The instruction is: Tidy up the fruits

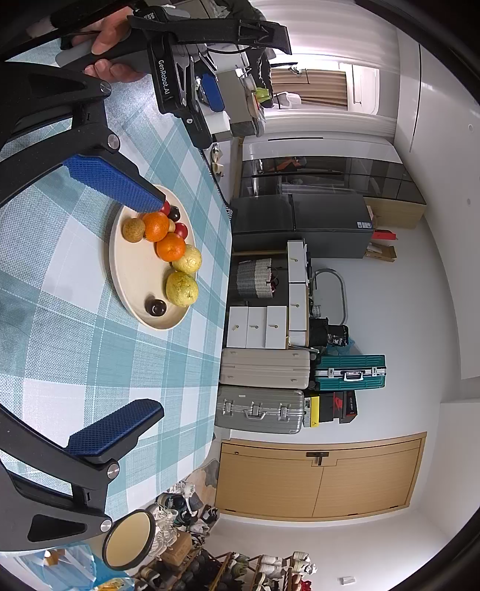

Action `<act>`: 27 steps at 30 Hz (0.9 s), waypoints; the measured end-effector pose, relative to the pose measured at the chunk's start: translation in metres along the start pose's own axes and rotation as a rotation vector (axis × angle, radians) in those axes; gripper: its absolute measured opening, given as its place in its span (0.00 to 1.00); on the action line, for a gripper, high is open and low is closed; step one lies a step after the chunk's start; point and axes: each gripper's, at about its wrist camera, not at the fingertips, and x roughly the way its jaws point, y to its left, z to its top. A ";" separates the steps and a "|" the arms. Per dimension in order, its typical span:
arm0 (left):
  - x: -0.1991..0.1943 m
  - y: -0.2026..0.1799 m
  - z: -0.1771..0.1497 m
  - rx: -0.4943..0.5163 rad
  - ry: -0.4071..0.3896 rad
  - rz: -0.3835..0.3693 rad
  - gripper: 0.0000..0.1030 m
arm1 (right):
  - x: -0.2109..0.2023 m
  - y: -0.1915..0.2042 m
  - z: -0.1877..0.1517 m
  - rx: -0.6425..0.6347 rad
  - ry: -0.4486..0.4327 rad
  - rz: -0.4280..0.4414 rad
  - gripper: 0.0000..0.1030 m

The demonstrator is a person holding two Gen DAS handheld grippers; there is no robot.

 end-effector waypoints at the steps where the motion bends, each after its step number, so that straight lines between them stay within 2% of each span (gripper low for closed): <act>1: 0.000 0.000 0.000 0.000 0.000 0.000 0.99 | 0.000 0.000 0.000 0.001 0.000 0.000 1.00; 27: 0.000 0.000 0.000 0.000 -0.001 0.000 0.99 | 0.000 0.000 0.000 0.001 0.000 0.000 1.00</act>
